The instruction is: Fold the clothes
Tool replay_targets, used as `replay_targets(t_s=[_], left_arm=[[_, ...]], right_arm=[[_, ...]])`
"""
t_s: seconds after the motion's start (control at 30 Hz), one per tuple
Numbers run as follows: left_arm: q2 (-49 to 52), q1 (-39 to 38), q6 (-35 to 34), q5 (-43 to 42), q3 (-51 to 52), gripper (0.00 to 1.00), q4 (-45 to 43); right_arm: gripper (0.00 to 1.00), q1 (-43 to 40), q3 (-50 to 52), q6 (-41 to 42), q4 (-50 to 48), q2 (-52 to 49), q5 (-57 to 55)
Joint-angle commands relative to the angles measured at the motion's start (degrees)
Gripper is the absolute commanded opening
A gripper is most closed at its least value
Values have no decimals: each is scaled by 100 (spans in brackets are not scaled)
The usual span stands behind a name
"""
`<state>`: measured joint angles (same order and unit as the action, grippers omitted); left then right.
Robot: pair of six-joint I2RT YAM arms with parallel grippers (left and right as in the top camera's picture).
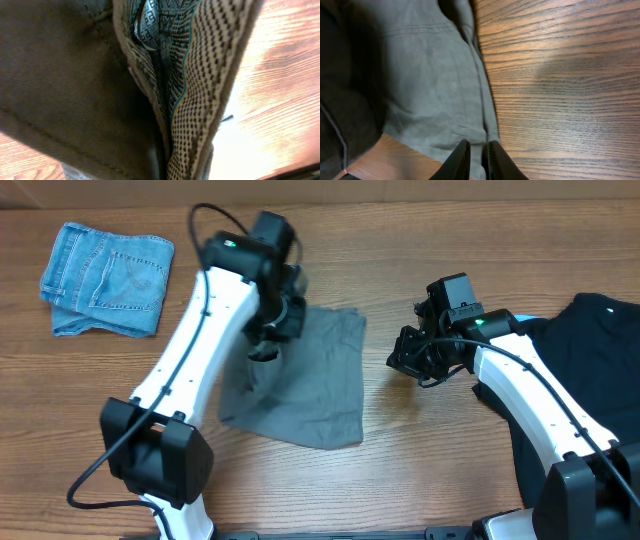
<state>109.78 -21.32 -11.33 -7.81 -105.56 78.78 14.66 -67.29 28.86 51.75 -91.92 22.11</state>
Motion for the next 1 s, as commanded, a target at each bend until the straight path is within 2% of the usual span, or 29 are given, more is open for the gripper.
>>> replay_targets(t_s=[0.0,0.43,0.6,0.9,0.97], left_arm=[[-37,-341,-308,380,214,13,-140],[-37,-776,-713,120,1093,10,-358],[-37,-802,-809,-498,1379,14,-763],[-37,-815,-1182,-1025,1467,16,-1331],[-37,-863,-1318,-1023,1471,23,-1401]], right_arm=[[17,-17,-105,9,-15,105,-72],[20,-17,-105,15,203,105,-472],[21,-17,-105,15,197,105,-474],[21,-17,-105,13,199,105,-479],[21,-17,-105,13,199,105,-525]])
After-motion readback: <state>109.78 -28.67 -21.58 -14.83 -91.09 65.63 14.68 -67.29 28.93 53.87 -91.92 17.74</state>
